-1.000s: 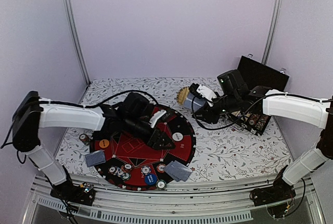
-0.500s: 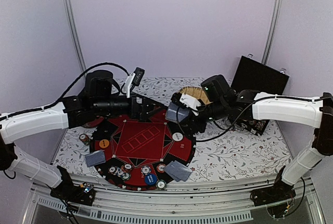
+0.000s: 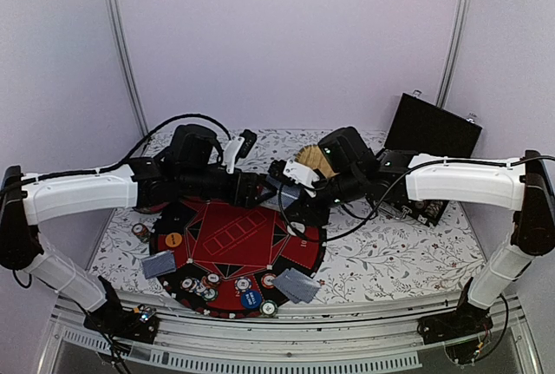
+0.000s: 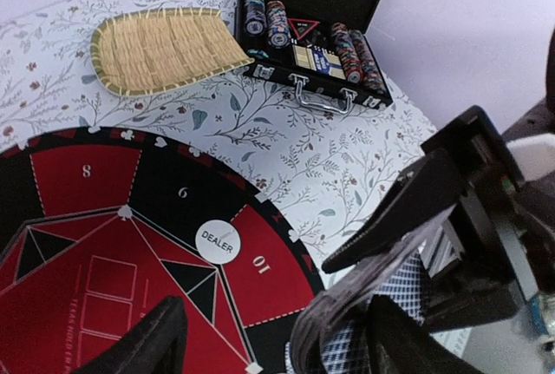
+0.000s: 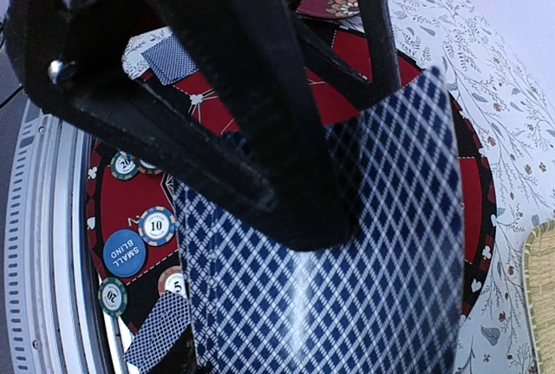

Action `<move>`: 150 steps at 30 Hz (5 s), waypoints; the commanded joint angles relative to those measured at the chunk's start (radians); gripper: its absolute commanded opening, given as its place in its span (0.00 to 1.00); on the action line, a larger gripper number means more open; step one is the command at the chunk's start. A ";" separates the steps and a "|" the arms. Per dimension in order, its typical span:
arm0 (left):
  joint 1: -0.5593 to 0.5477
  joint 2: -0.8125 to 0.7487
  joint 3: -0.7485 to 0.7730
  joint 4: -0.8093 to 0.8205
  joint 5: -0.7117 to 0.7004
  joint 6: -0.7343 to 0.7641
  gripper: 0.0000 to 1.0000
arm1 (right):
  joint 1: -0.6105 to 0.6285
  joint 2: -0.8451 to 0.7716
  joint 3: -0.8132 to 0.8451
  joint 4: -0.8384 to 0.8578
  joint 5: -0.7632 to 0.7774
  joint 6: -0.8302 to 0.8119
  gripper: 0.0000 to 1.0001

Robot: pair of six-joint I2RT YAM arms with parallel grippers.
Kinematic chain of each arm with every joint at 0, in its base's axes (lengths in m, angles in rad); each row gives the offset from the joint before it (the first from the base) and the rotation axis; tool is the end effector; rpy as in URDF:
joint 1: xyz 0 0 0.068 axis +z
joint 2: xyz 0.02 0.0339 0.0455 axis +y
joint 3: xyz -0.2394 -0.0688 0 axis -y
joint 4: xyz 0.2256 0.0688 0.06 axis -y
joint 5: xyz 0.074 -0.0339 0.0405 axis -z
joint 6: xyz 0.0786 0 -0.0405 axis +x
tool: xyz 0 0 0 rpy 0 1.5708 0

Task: Distribute texas hold em gaming equipment
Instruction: Pick up the poker card from the face-down deck piles, then place the poker card in the community card area.

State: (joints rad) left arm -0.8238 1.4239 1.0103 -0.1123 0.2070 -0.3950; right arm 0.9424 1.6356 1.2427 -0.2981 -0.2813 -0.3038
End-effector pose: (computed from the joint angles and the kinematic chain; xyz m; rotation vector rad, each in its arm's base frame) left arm 0.2234 -0.2650 0.2388 0.6039 2.1473 -0.9235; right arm 0.2070 0.3219 0.2262 -1.4723 1.7852 0.6515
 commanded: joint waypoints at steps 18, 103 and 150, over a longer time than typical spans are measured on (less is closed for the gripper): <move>0.009 -0.098 -0.014 -0.014 0.039 0.022 0.60 | 0.005 -0.011 0.005 0.028 0.011 -0.020 0.44; -0.187 0.321 0.051 -0.739 -0.499 0.188 0.00 | -0.106 -0.089 -0.095 0.018 0.022 -0.038 0.43; -0.171 0.167 0.253 -0.877 -0.416 0.131 0.52 | -0.106 -0.117 -0.086 -0.007 0.024 -0.048 0.44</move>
State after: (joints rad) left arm -1.0096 1.7283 1.2190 -1.0573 -0.2543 -0.2813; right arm 0.8391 1.5585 1.1500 -0.2932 -0.2489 -0.3416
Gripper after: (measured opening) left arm 0.471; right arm 0.440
